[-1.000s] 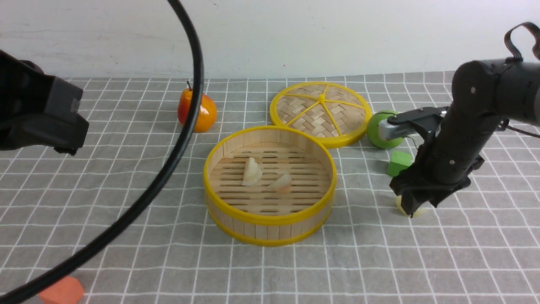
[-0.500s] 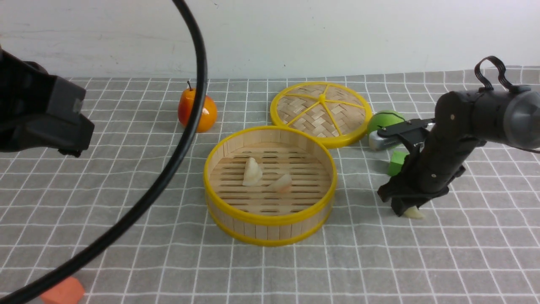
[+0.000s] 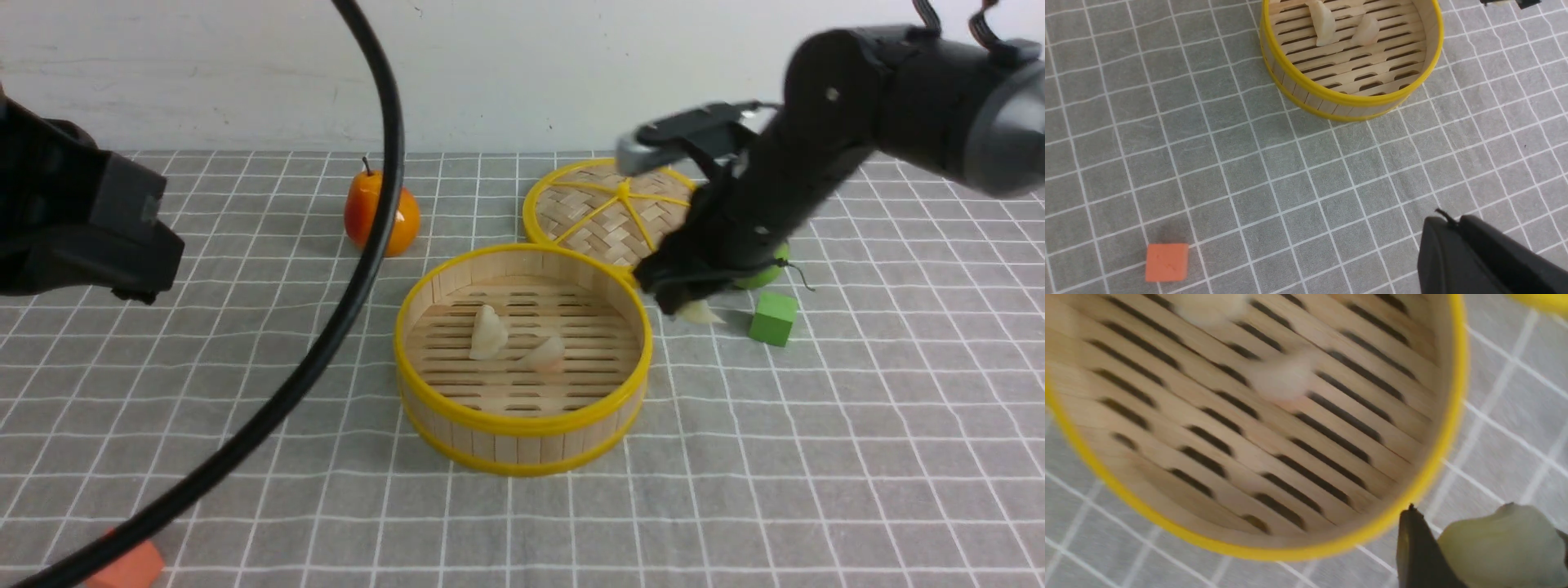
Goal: Put the dumplings into the steamer on the table with the grey tablecloth.
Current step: 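Place the dumpling in the bamboo steamer basket with the right gripper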
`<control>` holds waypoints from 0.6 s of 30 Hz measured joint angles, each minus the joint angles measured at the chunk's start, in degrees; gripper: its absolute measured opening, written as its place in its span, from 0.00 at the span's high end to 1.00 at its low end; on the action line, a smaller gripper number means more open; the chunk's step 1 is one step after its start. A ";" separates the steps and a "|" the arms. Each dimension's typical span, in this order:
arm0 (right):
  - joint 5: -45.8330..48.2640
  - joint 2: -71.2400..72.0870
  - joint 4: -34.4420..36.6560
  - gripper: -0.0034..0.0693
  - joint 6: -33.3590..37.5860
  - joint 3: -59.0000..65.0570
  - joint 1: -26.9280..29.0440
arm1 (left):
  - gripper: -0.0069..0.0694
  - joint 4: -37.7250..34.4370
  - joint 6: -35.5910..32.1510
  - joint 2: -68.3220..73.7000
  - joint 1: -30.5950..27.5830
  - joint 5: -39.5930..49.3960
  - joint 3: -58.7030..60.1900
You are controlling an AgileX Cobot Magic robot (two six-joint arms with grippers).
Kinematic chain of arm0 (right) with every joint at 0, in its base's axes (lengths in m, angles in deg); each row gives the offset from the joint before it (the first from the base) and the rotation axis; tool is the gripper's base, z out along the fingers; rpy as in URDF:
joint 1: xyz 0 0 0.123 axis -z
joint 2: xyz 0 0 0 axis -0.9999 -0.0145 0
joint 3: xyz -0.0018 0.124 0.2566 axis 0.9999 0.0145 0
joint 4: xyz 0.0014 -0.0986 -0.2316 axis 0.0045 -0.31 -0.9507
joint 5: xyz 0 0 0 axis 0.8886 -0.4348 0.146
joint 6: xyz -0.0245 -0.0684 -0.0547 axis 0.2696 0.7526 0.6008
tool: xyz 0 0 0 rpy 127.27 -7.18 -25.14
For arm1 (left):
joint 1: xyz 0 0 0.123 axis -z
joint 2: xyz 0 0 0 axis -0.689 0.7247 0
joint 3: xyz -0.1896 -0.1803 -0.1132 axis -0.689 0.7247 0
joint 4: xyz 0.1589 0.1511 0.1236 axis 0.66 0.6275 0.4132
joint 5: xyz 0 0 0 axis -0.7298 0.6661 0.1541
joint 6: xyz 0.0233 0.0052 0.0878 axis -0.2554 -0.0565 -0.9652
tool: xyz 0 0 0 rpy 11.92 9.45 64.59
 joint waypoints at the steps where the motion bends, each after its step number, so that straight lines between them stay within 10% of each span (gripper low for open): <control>1: -0.52 -0.43 0.00 0.61 -0.36 -0.96 -1.85 | 0.87 0.00 -0.16 0.00 0.00 0.00 0.00; 13: -5.50 -13.08 -8.51 0.61 -15.07 -3.91 -5.89 | 0.86 3.07 -0.05 -3.82 0.00 0.00 3.71; 18: -5.23 -13.74 -8.99 0.45 -16.36 -4.51 -5.89 | 0.85 6.27 3.74 -11.50 0.00 0.00 12.76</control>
